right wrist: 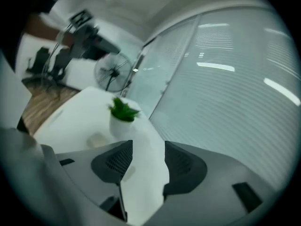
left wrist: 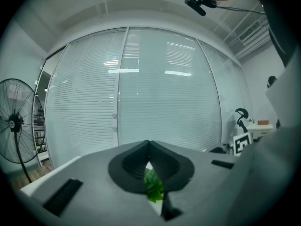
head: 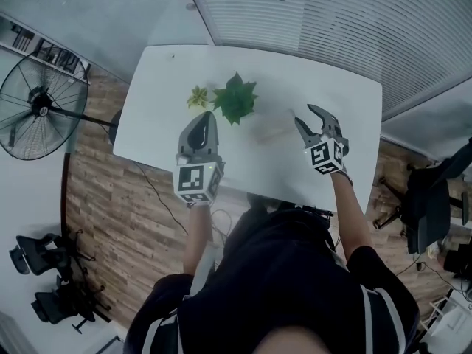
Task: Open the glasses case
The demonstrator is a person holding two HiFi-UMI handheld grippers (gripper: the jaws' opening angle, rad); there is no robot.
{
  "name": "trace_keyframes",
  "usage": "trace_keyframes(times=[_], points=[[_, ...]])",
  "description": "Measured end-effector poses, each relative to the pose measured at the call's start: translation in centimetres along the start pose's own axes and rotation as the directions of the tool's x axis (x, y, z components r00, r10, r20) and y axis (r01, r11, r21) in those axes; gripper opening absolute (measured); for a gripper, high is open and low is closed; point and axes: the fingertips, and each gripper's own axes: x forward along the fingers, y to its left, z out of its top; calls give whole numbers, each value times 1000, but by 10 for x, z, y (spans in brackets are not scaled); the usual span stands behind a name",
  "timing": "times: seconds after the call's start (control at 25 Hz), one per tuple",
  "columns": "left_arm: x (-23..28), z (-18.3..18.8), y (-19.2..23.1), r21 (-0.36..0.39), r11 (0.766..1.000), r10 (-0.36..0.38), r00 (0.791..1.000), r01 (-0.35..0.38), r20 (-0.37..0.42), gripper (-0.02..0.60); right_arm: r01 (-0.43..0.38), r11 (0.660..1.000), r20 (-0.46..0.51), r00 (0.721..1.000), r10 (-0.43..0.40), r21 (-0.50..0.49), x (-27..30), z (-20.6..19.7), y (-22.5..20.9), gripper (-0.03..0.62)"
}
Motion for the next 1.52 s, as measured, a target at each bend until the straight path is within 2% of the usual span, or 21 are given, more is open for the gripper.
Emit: trace_keyframes(times=[0.04, 0.08, 0.16, 0.2, 0.24, 0.32, 0.44, 0.64, 0.72, 0.84, 1.16, 1.36, 1.52], points=[[-5, -5, 1, 4, 1000, 4, 1000, -4, -14, 0, -67, 989, -52, 997, 61, -132, 12, -16, 20, 218], [-9, -9, 4, 5, 1000, 11, 1000, -11, -27, 0, -141, 956, -101, 988, 119, -257, 23, -31, 42, 218], [-19, -19, 11, -2, 1000, 30, 998, -30, -53, 0, -278, 845, -187, 959, 214, -457, 39, -58, 83, 218], [-23, -22, 14, -6, 999, 37, 997, -38, -62, 0, -325, 791, -218, 945, 246, -518, 44, -68, 99, 217], [-27, -24, 17, -5, 999, 43, 997, -43, -66, 0, -354, 754, -235, 935, 266, -554, 47, -76, 112, 216], [-33, -26, 23, -4, 999, 54, 996, -55, -66, 0, -367, 722, -245, 930, 274, -586, 54, -83, 123, 216], [-39, -28, 30, -7, 998, 69, 995, -70, -73, 0, -361, 712, -245, 932, 266, -602, 60, -85, 129, 213], [-41, -32, 32, -14, 997, 73, 994, -74, -82, 0, -349, 718, -235, 937, 258, -602, 63, -83, 130, 195], [-40, -32, 32, -9, 997, 73, 994, -74, -80, 0, -328, 719, -228, 945, 236, -613, 65, -80, 129, 169], [-40, -31, 34, -6, 997, 75, 994, -76, -80, 0, -288, 711, -214, 957, 194, -642, 67, -76, 123, 78], [-39, -36, 39, -19, 996, 84, 992, -86, -90, 0, -253, 720, -191, 967, 169, -646, 68, -65, 115, 48], [-38, -38, 41, -23, 997, 77, 993, -79, -94, 0, -220, 756, -172, 975, 143, -616, 69, -47, 98, 31], [-36, -42, 40, -30, 997, 74, 992, -77, -107, 0, -231, 789, -196, 970, 143, -569, 83, -45, 89, 31]])
